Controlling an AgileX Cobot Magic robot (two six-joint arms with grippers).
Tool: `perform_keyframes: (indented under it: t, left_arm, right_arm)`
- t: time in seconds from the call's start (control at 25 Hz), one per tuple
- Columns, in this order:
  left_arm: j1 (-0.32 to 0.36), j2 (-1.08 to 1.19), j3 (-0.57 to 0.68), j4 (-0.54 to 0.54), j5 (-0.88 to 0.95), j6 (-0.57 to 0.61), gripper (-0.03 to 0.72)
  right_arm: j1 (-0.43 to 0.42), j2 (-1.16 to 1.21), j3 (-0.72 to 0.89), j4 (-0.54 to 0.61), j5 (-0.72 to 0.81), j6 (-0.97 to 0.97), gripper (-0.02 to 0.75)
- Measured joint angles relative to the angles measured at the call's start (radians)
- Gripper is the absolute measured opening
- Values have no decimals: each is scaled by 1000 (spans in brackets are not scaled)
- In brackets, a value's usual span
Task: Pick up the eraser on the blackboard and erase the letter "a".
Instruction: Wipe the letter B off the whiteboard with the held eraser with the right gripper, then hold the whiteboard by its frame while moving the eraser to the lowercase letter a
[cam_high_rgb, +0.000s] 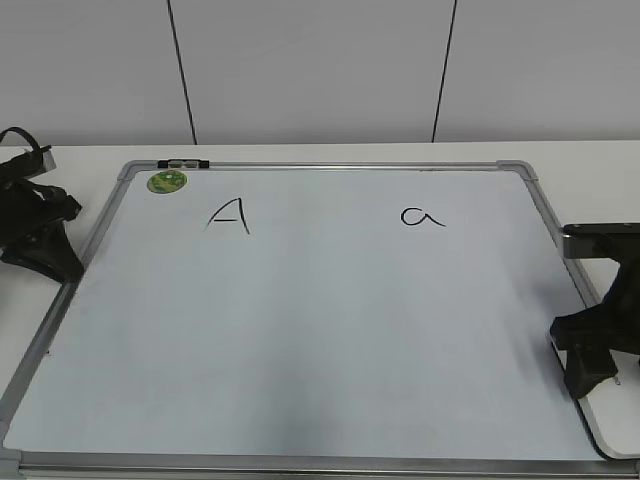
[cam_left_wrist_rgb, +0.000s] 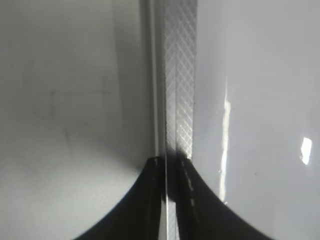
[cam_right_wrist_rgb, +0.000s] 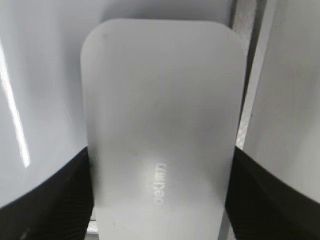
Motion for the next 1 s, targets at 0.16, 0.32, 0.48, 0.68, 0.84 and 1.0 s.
perform_keyframes:
  t: [0.16, 0.32, 0.48, 0.68, 0.84, 1.0]
  left_arm:
    - [0, 0, 0, 0, 0, 0, 39]
    - [0, 0, 0, 0, 0, 0, 39]
    - [0, 0, 0, 0, 0, 0, 39]
    - [0, 0, 0, -2, 0, 0, 39]
    - [0, 0, 0, -2, 0, 0, 39]
    - [0, 0, 0, -2, 0, 0, 39]
  right_arm:
    - [0, 0, 0, -2, -2, 0, 530]
    - [0, 0, 0, -2, -2, 0, 529]
    - [0, -4, 0, -2, -2, 0, 529]
    - [0, -48, 0, -2, -2, 0, 529]
    - [0, -92, 0, -2, 6, 2, 529]
    - [0, -120, -36, 9, 47, -7, 529]
